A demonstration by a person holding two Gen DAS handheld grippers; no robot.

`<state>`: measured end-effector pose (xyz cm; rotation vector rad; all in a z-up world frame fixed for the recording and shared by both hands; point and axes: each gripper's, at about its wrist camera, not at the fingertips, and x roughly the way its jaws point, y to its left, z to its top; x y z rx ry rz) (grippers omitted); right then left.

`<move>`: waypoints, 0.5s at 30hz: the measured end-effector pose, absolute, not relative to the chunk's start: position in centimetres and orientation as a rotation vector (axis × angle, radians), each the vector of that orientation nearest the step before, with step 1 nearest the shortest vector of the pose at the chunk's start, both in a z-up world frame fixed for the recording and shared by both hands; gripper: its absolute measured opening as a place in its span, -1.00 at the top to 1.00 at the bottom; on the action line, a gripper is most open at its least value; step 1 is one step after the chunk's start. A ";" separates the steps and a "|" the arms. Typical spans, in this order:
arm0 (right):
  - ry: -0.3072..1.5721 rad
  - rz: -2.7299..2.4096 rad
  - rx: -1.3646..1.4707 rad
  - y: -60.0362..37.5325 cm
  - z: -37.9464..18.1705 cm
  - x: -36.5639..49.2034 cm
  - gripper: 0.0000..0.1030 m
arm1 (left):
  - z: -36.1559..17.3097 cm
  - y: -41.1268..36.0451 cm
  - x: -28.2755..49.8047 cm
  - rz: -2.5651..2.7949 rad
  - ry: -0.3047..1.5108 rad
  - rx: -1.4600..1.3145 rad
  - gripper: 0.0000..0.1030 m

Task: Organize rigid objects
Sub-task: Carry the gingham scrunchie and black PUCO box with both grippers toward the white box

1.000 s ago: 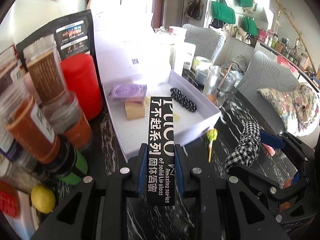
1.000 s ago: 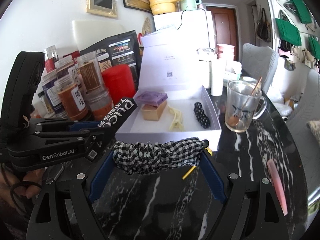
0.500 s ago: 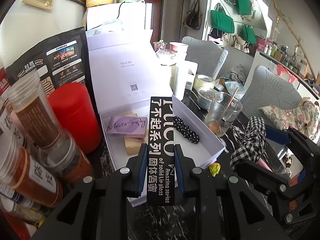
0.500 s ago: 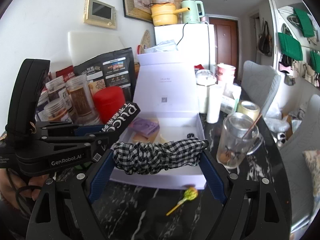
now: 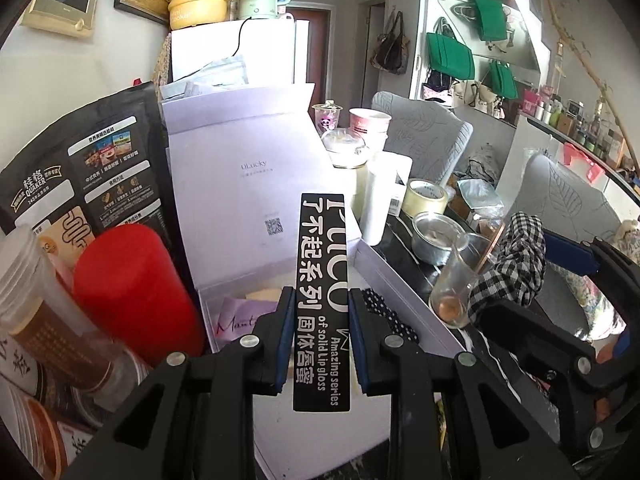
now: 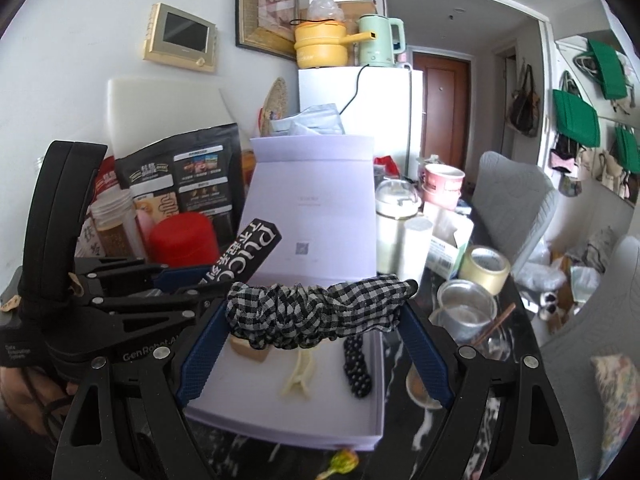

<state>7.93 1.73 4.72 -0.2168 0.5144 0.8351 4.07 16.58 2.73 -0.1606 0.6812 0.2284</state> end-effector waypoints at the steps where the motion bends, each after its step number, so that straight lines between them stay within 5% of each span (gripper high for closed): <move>1: 0.511 0.831 -0.220 2.1 4.7 8.3 -0.66 | 2.7 16.8 4.4 0.232 0.683 -0.166 0.51; 15: 0.572 0.782 -0.265 6.4 2.6 12.2 -0.66 | -0.3 20.2 7.7 0.270 0.785 -0.200 0.51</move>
